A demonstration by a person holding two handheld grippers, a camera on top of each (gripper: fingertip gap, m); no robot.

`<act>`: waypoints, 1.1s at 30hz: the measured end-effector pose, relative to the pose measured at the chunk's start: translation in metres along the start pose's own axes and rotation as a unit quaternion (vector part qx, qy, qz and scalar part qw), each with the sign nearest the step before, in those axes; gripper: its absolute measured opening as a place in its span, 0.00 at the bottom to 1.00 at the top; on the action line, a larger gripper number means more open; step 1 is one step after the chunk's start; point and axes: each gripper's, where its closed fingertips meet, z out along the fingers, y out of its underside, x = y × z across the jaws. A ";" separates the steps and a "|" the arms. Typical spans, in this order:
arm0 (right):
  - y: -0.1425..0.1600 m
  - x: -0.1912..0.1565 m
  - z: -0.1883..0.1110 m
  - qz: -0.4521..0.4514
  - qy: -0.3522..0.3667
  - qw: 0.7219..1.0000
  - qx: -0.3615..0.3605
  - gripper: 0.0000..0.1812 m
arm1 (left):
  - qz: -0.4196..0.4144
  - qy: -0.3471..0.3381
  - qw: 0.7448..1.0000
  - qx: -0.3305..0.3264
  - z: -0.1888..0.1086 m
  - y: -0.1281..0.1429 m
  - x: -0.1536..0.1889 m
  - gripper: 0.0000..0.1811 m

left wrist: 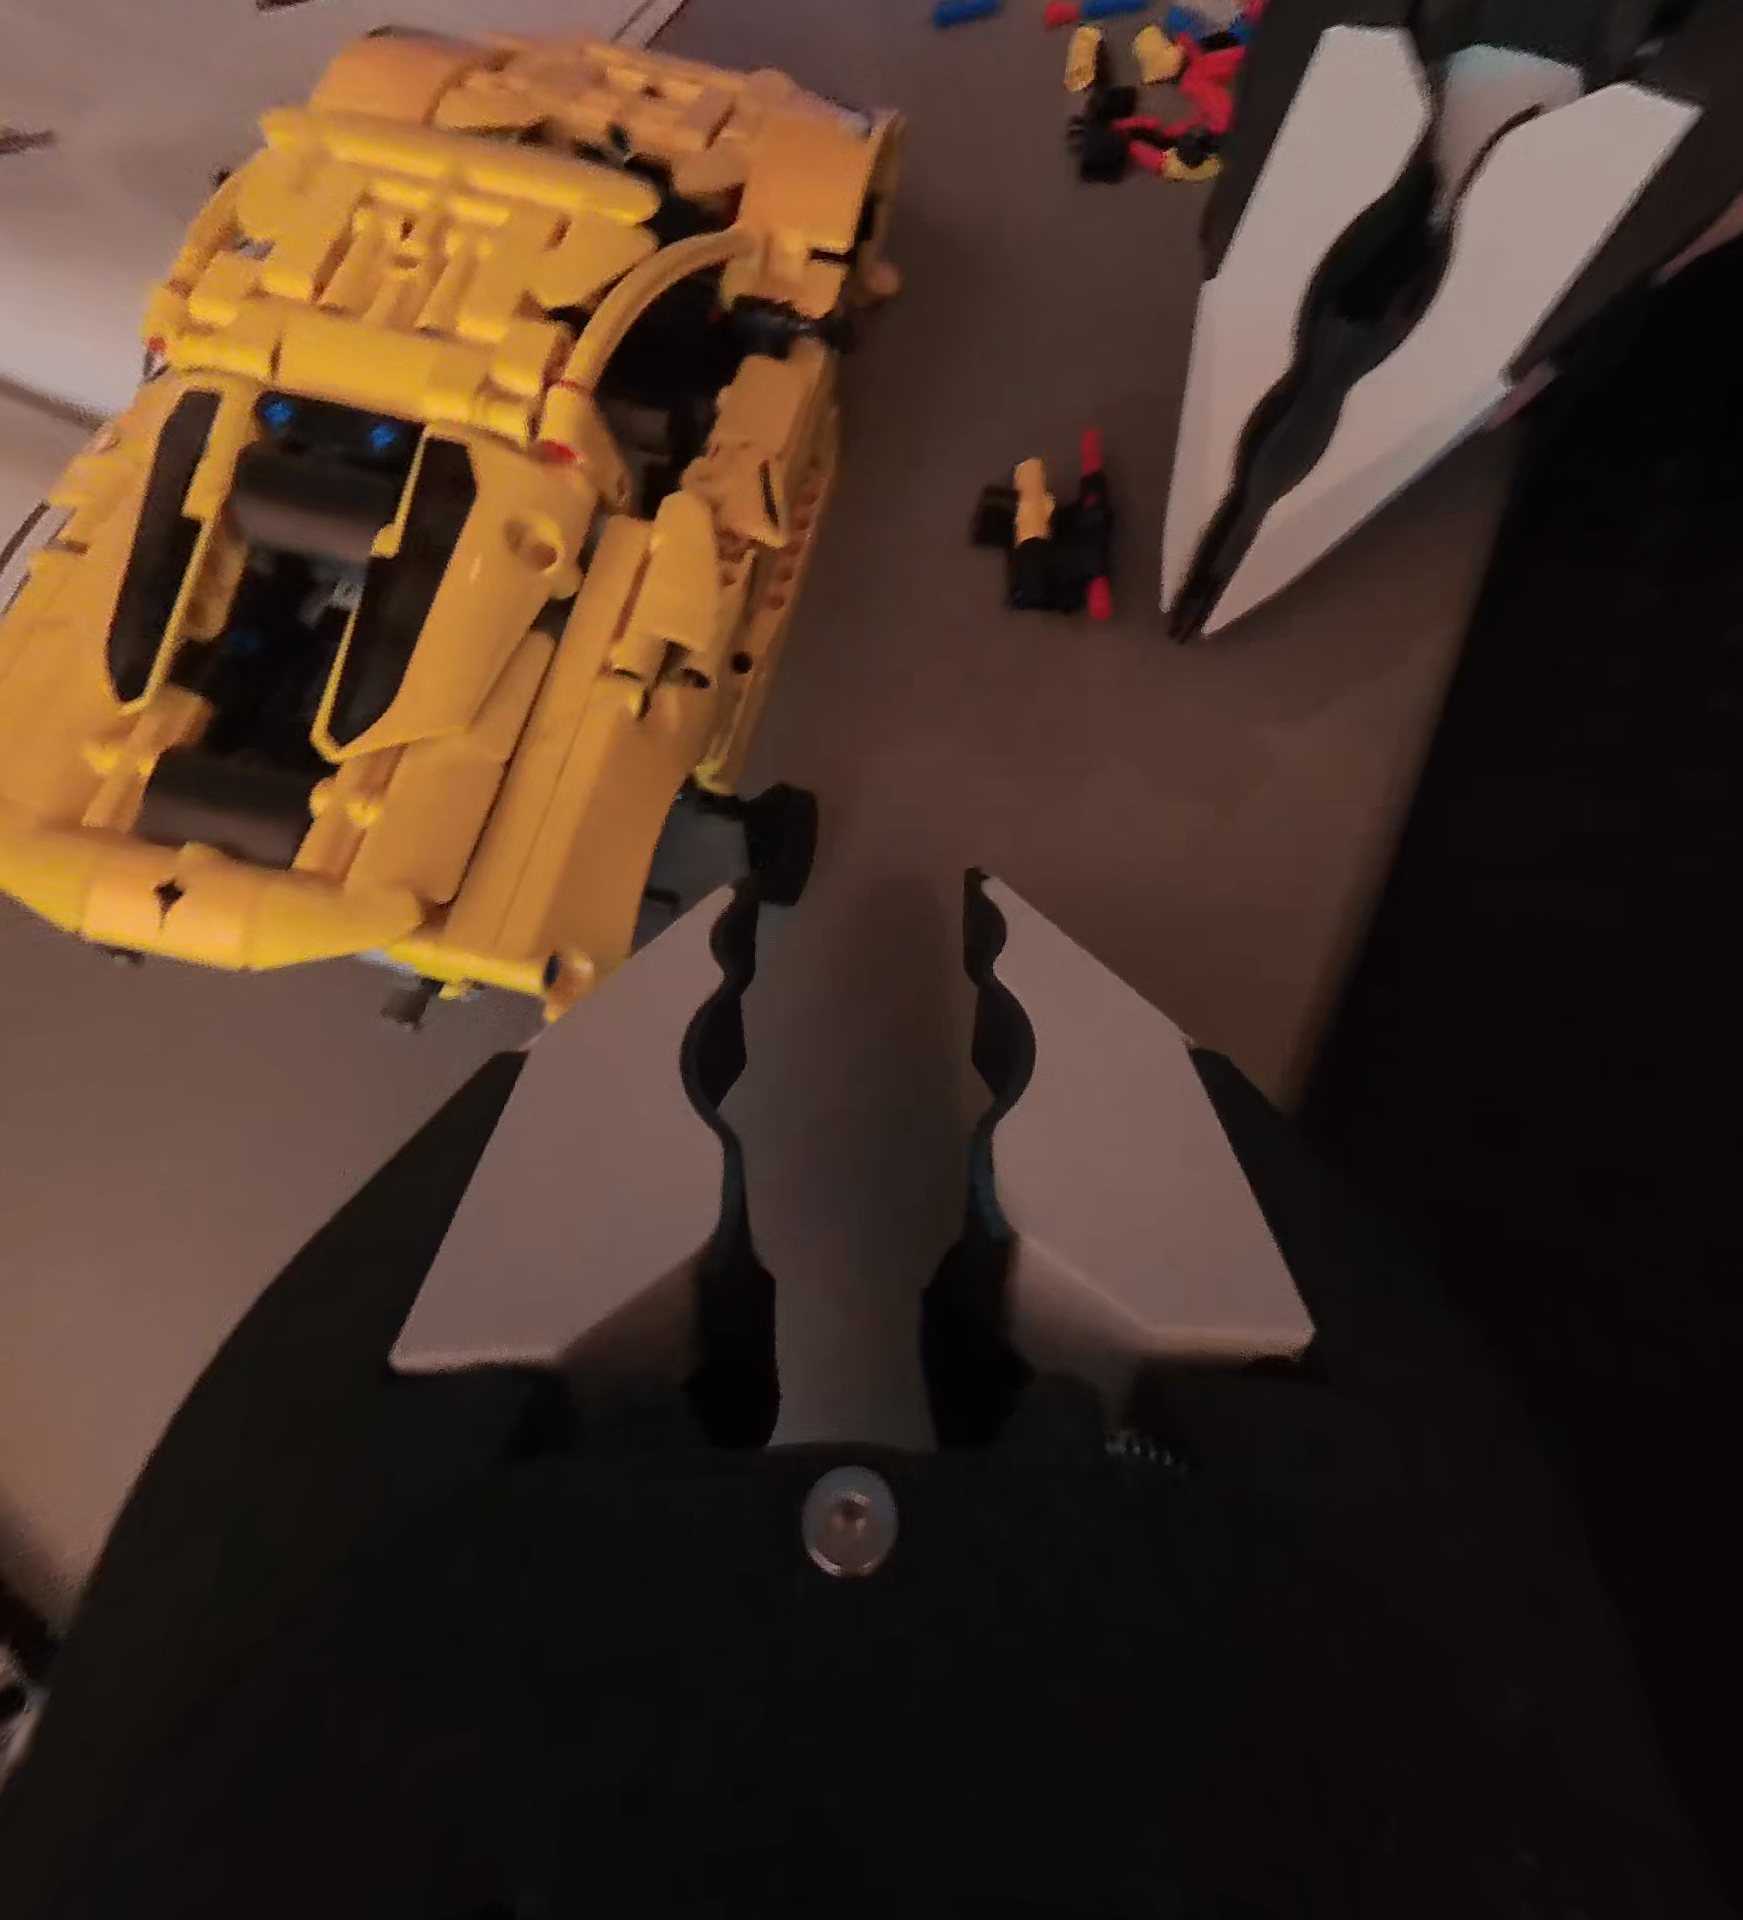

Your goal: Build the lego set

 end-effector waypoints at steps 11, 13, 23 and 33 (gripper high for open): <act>-0.004 0.001 -0.004 0.002 0.001 1.000 0.015 0.02 | -0.037 -0.022 0.999 -0.028 0.018 -0.001 0.003 0.21; -0.004 0.001 -0.004 0.001 0.001 1.000 0.015 0.02 | -0.045 -0.063 0.996 -0.032 0.019 -0.003 -0.005 0.21; -0.009 -0.001 -0.007 0.003 -0.002 1.000 0.031 0.02 | -0.004 -0.182 0.980 -0.074 0.020 -0.002 -0.015 0.04; -0.064 -0.019 -0.039 0.093 -0.110 0.968 0.205 0.02 | 0.291 -0.015 0.935 0.202 -0.025 -0.081 0.086 0.04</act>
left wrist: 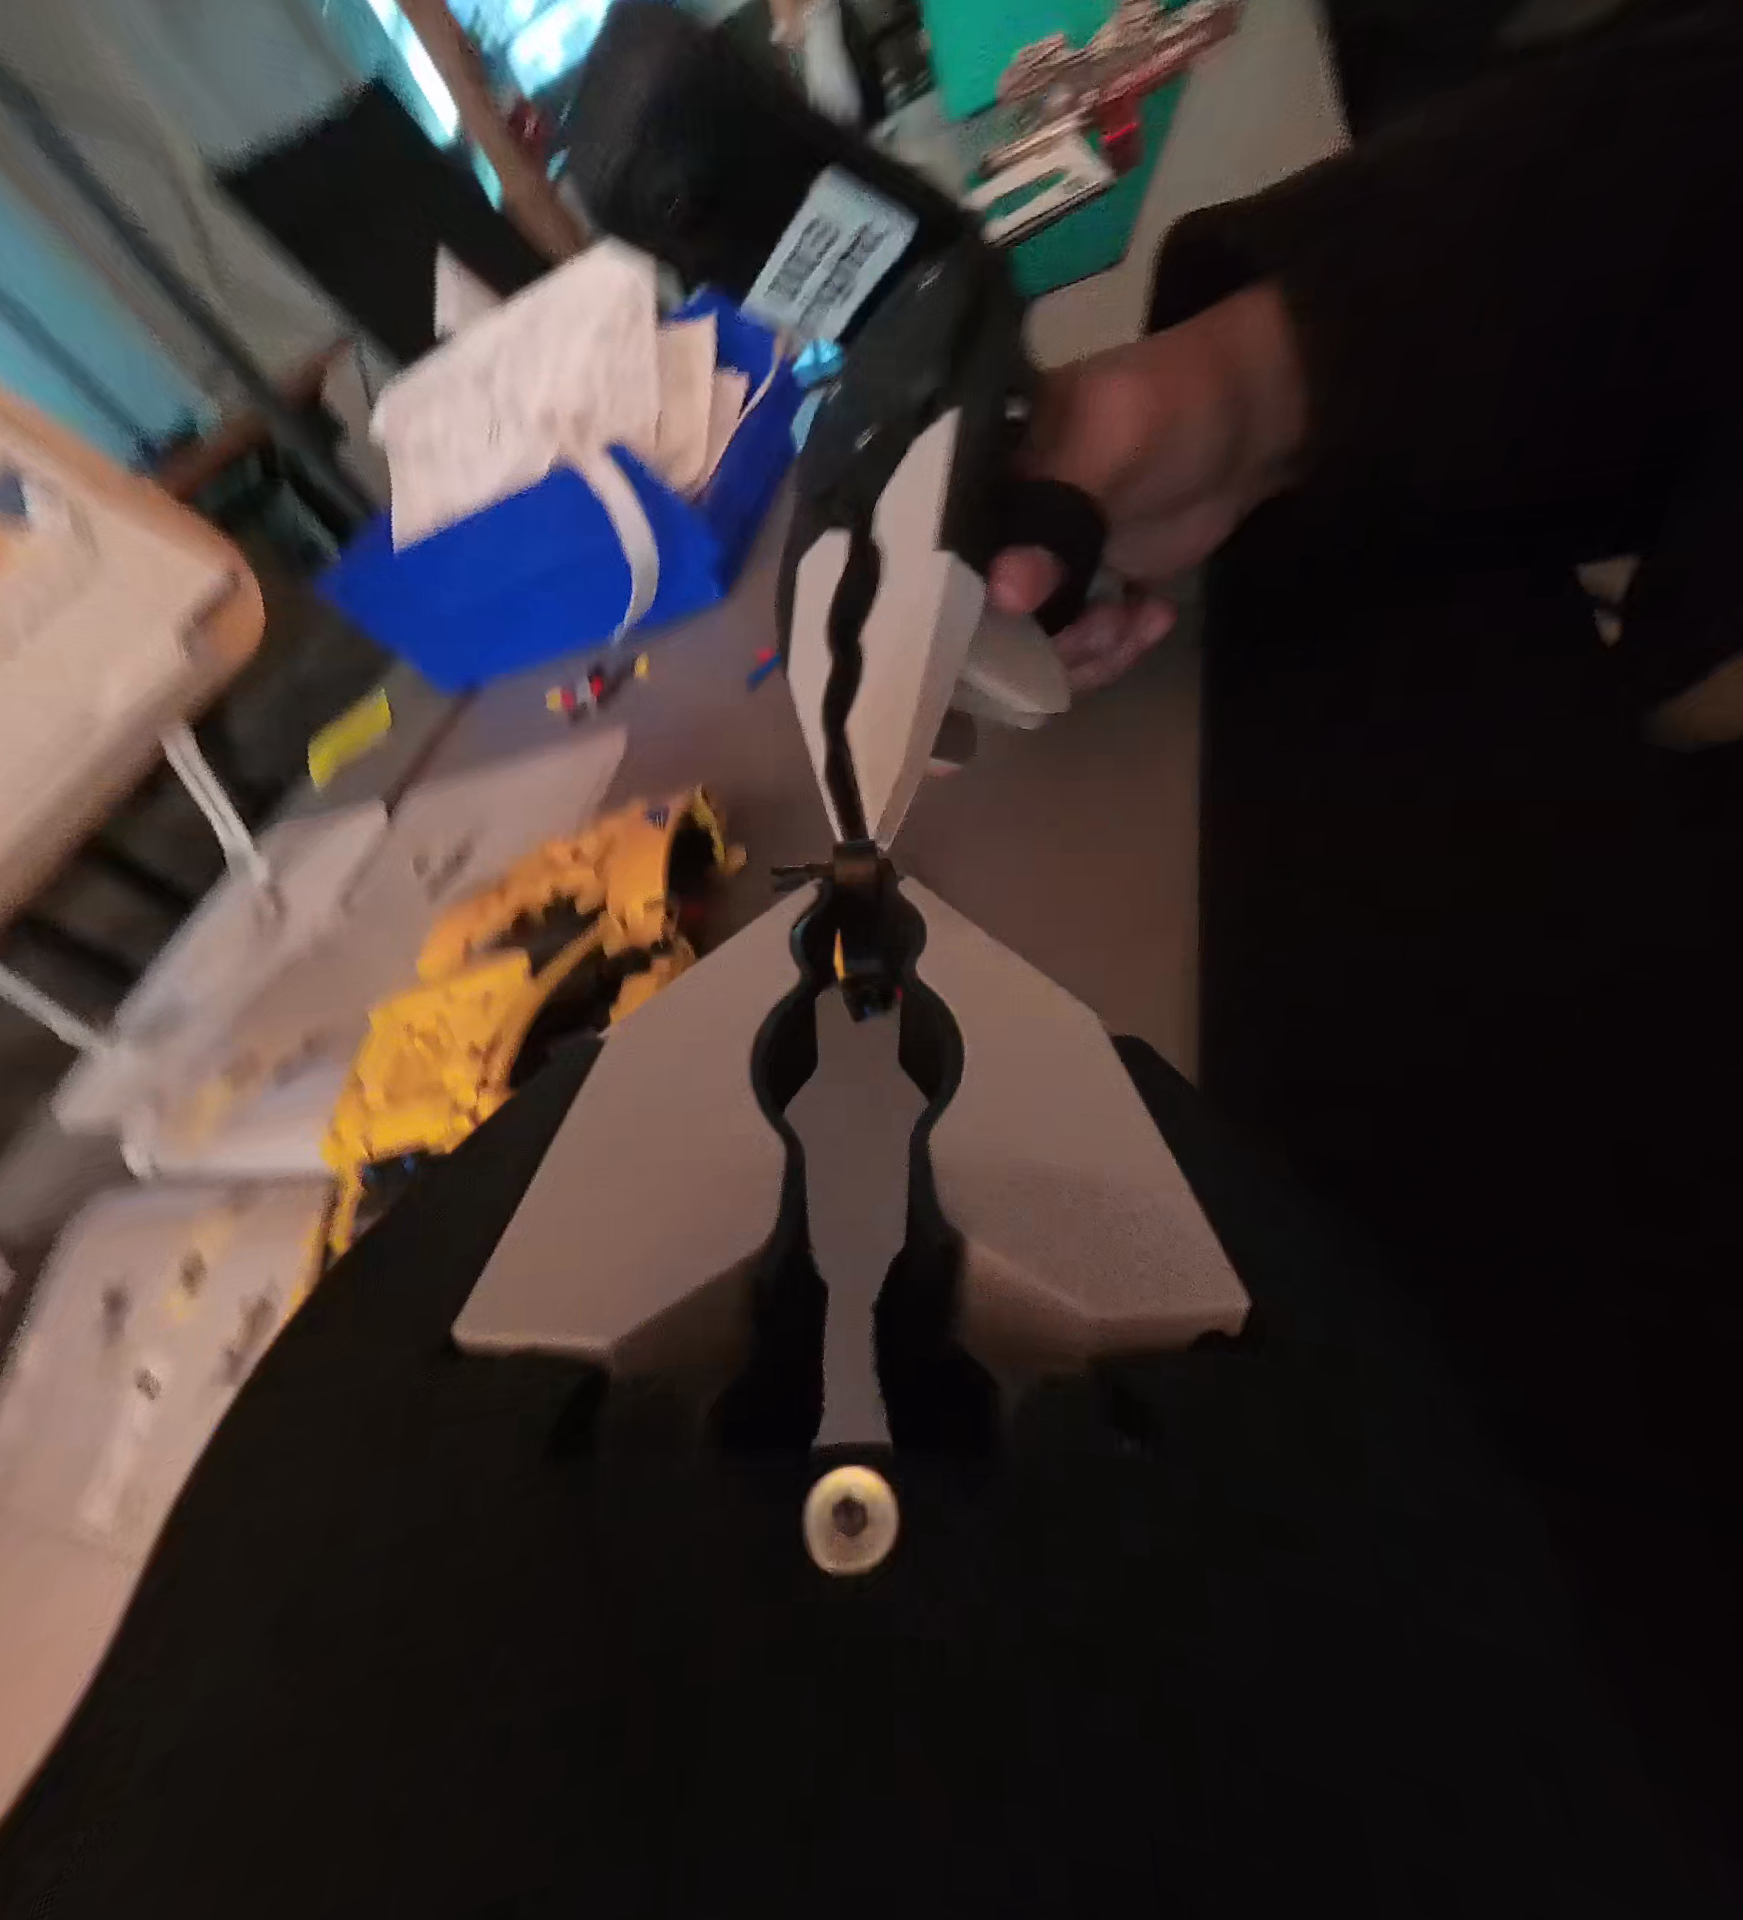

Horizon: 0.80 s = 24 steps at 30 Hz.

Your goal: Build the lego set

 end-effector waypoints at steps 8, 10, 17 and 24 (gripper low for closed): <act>-0.002 0.002 -0.007 0.004 0.007 1.000 -0.002 0.02 | 0.276 0.057 0.955 -0.097 0.010 0.039 0.026 0.04; 0.002 0.003 -0.003 -0.026 0.019 0.999 -0.021 0.02 | 0.357 0.056 0.925 -0.116 0.012 0.053 0.029 0.04; 0.023 0.002 0.011 -0.029 0.016 0.997 -0.070 0.02 | 0.350 0.085 0.927 -0.103 0.015 0.053 0.041 0.04; 0.050 0.004 0.024 -0.050 0.027 0.988 -0.144 0.02 | 0.339 0.110 0.926 -0.122 0.018 0.067 0.050 0.04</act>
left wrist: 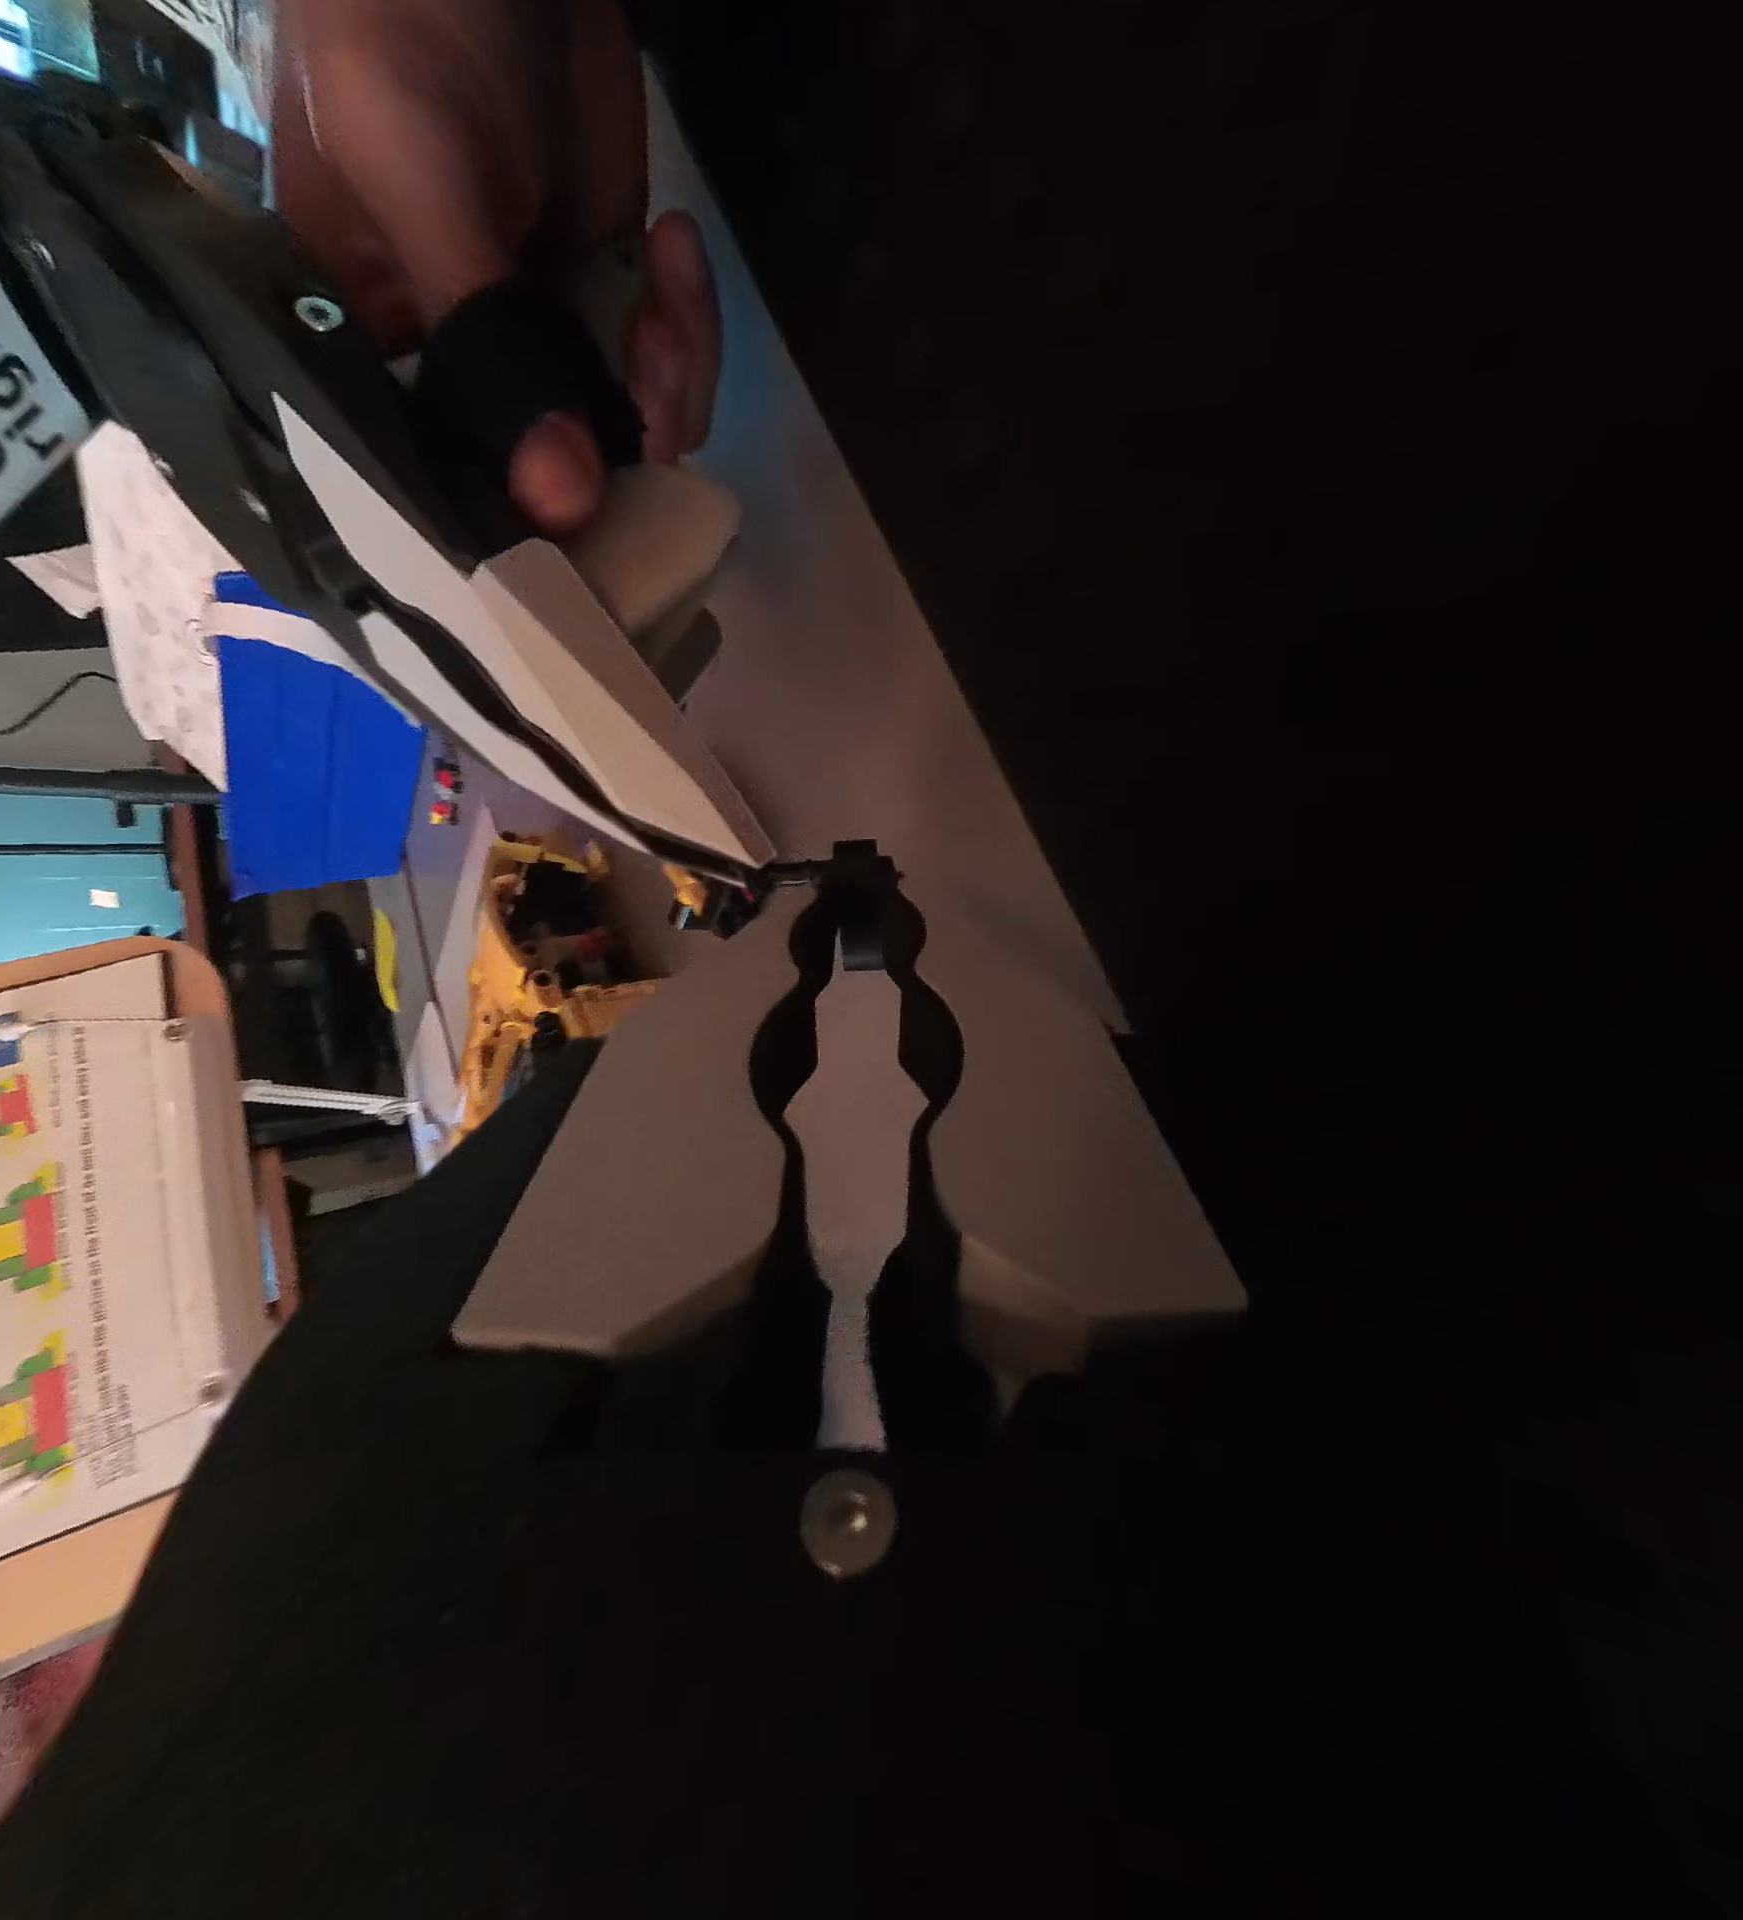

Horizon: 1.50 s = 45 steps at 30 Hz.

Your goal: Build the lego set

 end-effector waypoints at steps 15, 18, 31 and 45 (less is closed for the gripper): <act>0.022 0.007 0.010 -0.004 0.020 0.998 -0.064 0.02 | -0.281 0.015 0.960 0.011 -0.020 0.034 -0.003 0.12; 0.015 0.020 0.007 -0.030 0.066 0.996 -0.047 0.02 | -0.419 0.018 0.908 0.014 -0.027 0.028 -0.012 0.17; 0.024 0.003 0.017 -0.065 0.034 0.994 -0.077 0.02 | -0.508 0.076 0.857 -0.047 -0.009 0.004 0.007 0.28; 0.019 0.008 0.009 -0.046 0.040 0.997 -0.051 0.02 | -0.440 0.165 0.882 0.032 0.005 0.005 0.014 0.13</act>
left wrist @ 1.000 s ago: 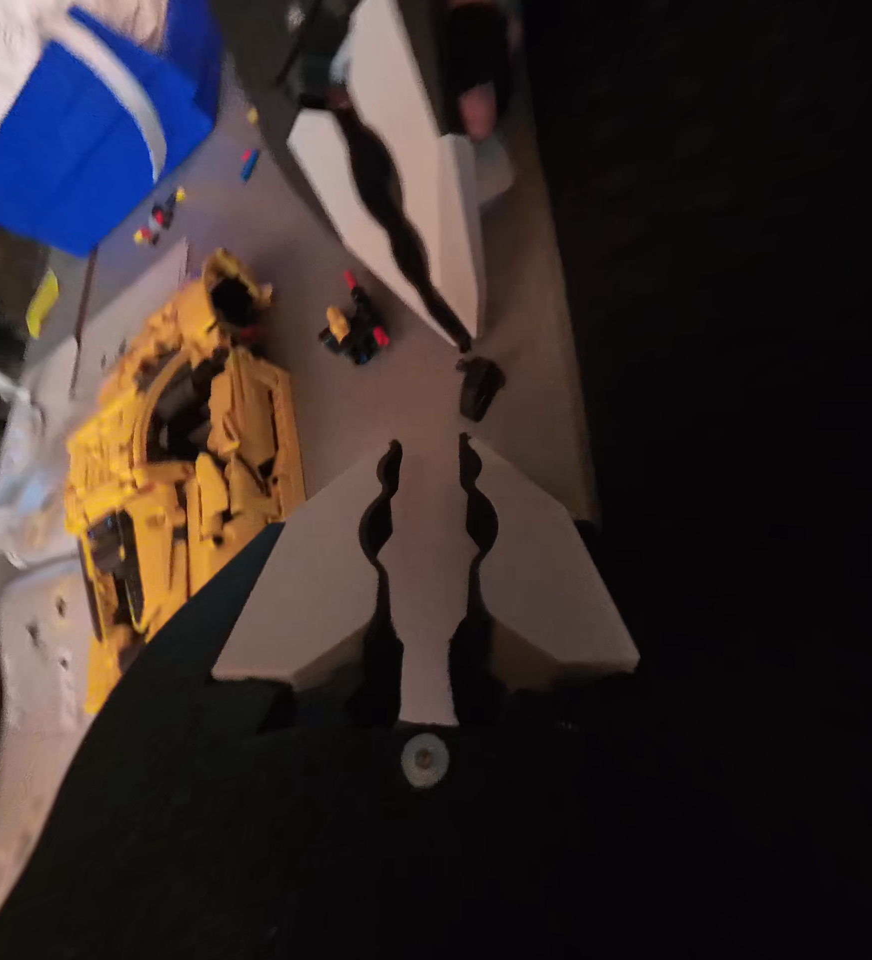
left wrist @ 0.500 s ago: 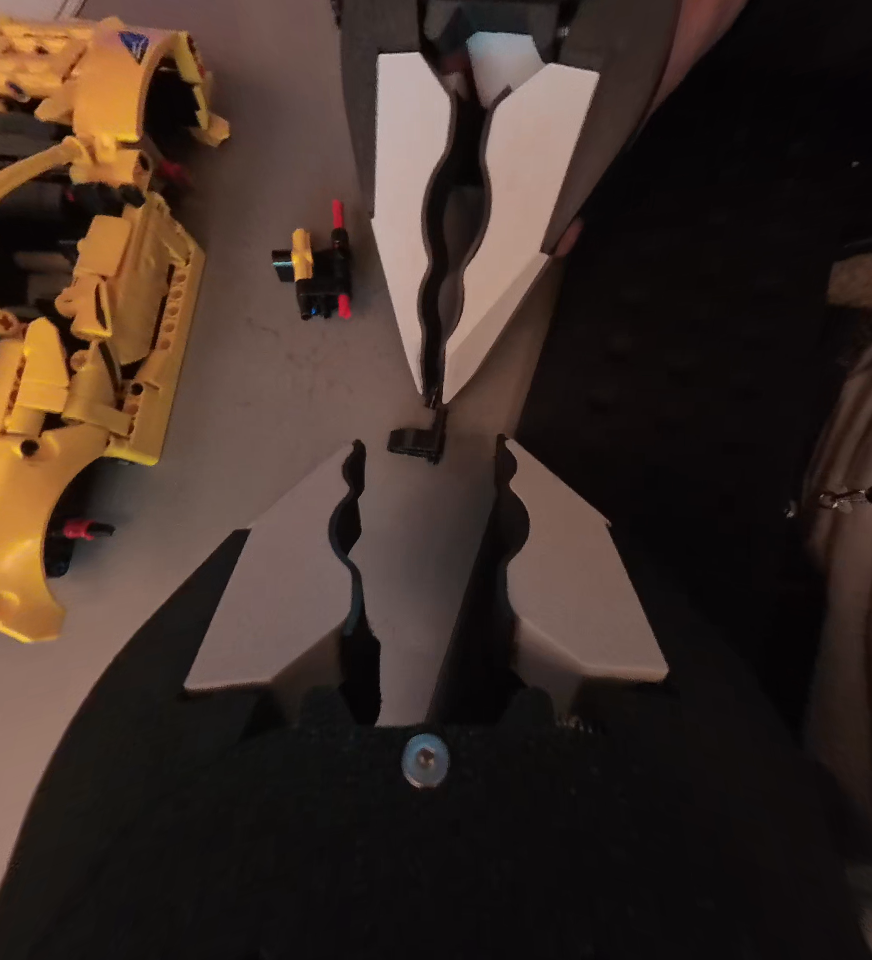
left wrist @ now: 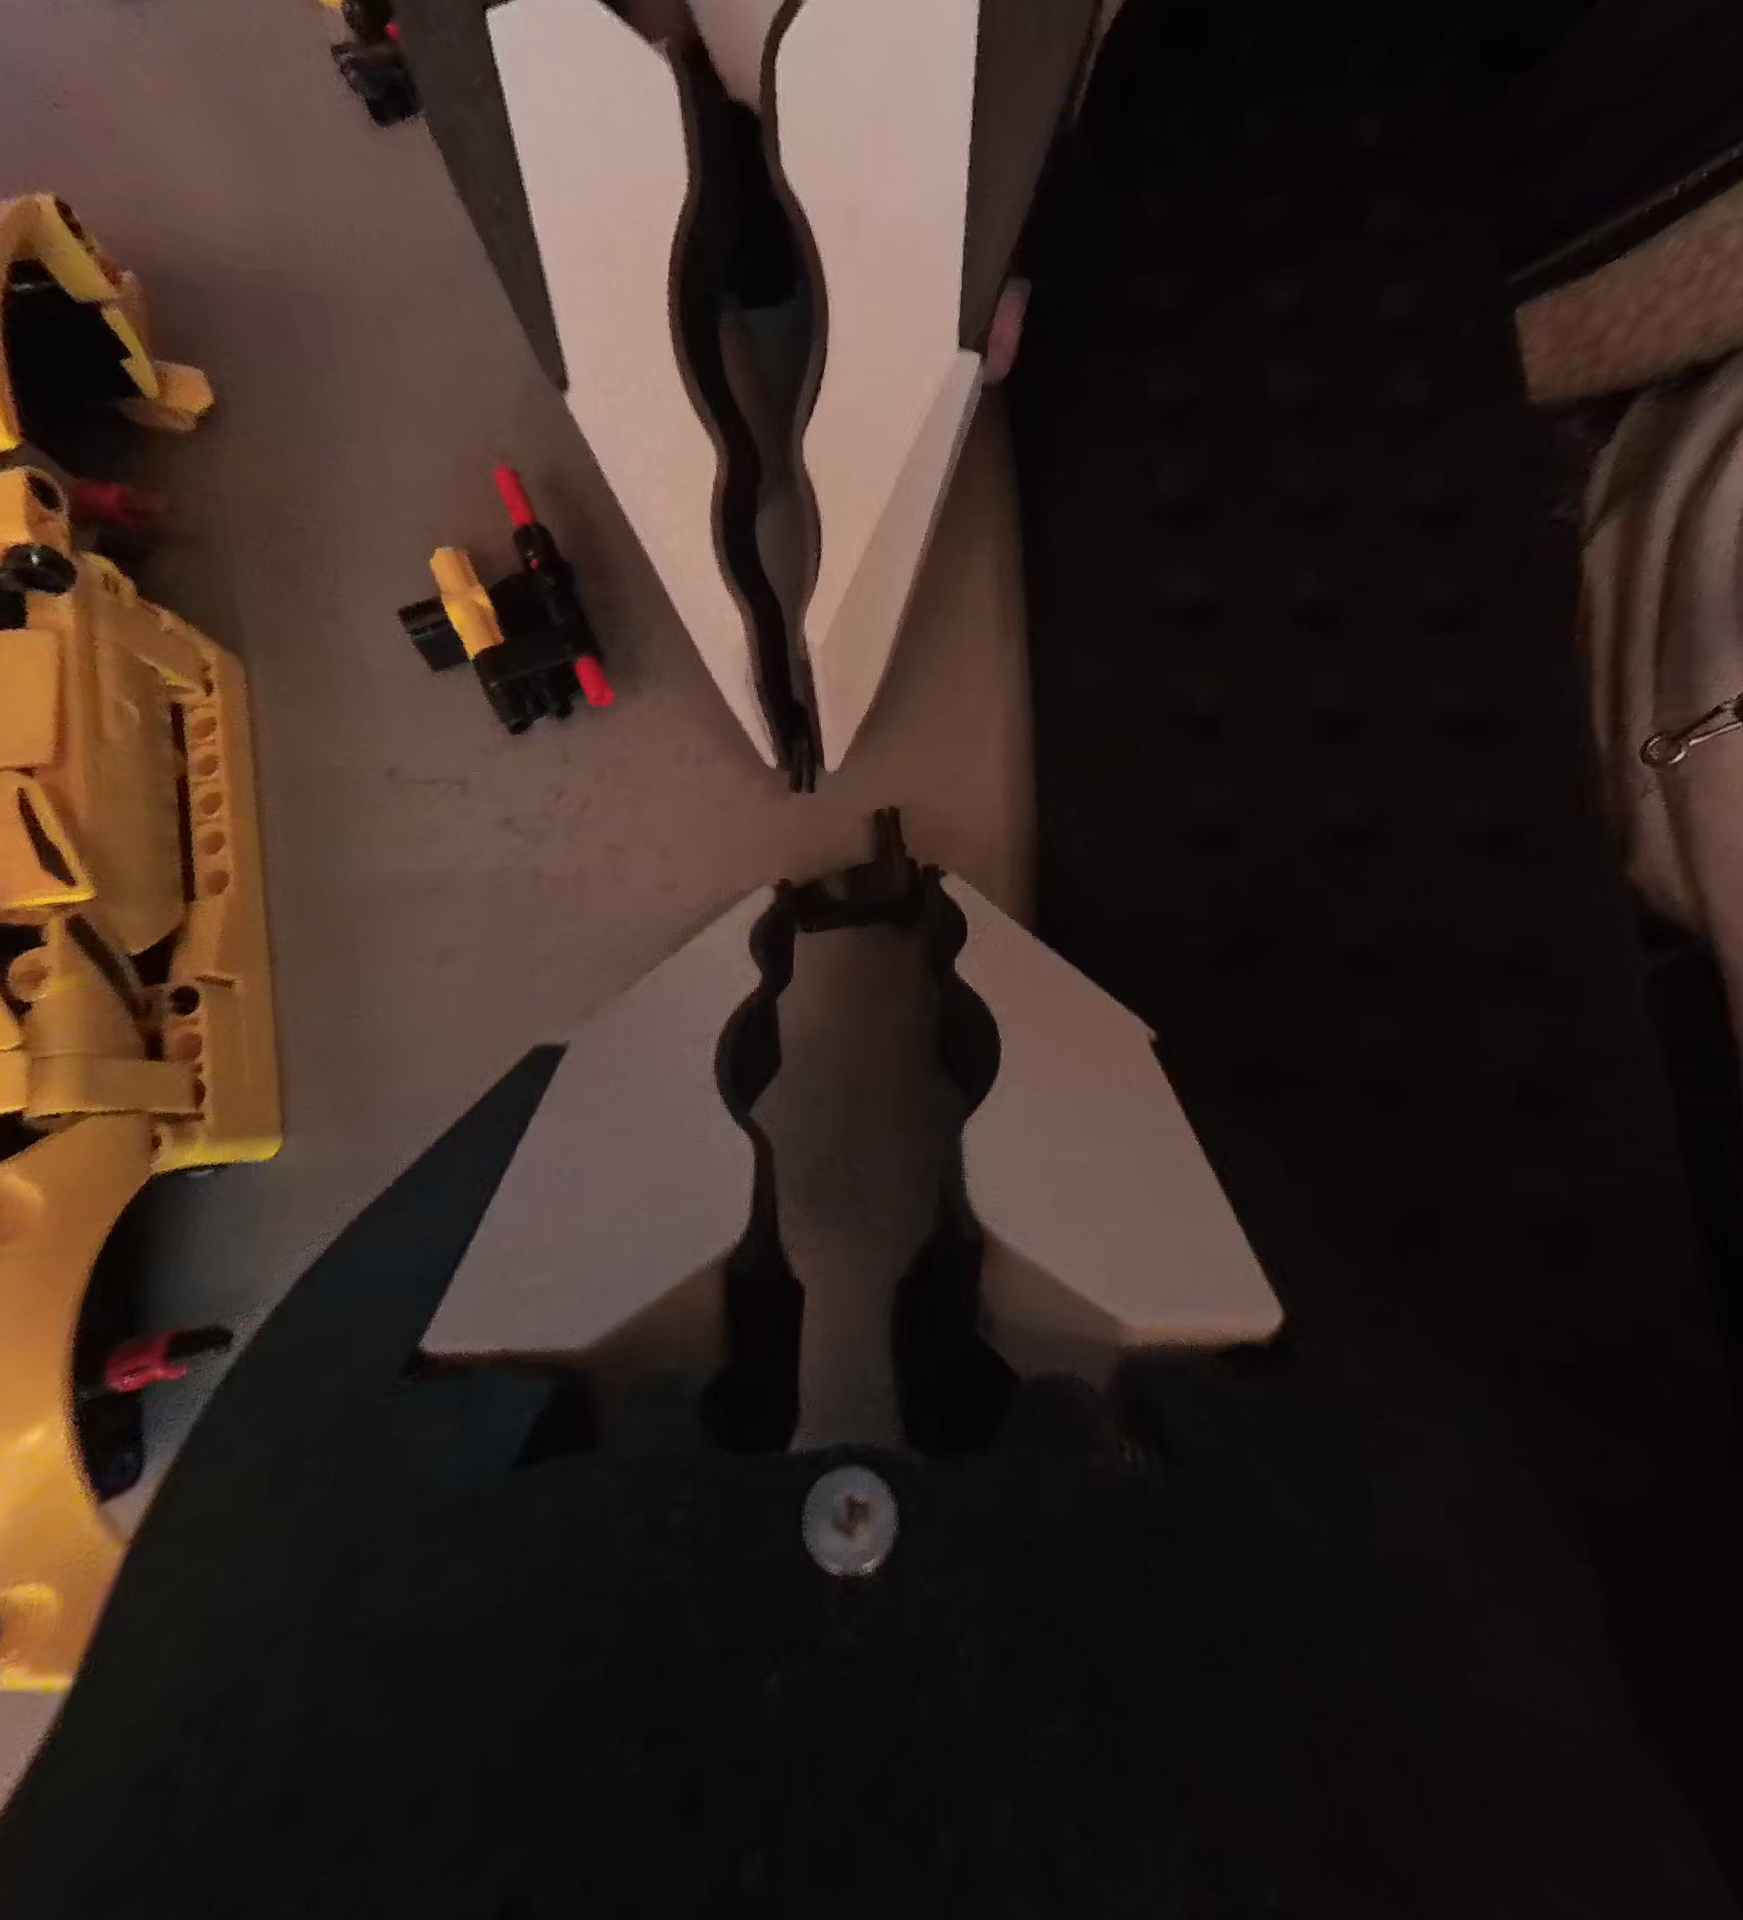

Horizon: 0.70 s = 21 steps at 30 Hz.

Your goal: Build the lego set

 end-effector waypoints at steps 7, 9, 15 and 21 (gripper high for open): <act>-0.010 -0.007 -0.015 -0.033 0.010 0.999 0.007 0.02 | 0.129 -0.096 0.986 0.053 0.000 -0.010 -0.013 0.13; -0.007 -0.001 -0.012 -0.009 0.014 1.000 -0.009 0.02 | 0.143 -0.109 0.982 0.064 -0.003 -0.015 -0.015 0.13; 0.003 -0.002 -0.005 0.041 -0.022 0.998 -0.036 0.02 | 0.221 -0.129 0.965 0.061 0.001 -0.019 -0.006 0.13; 0.005 -0.009 -0.002 0.052 -0.069 0.994 -0.074 0.02 | 0.234 -0.138 0.962 0.030 0.006 -0.016 -0.007 0.13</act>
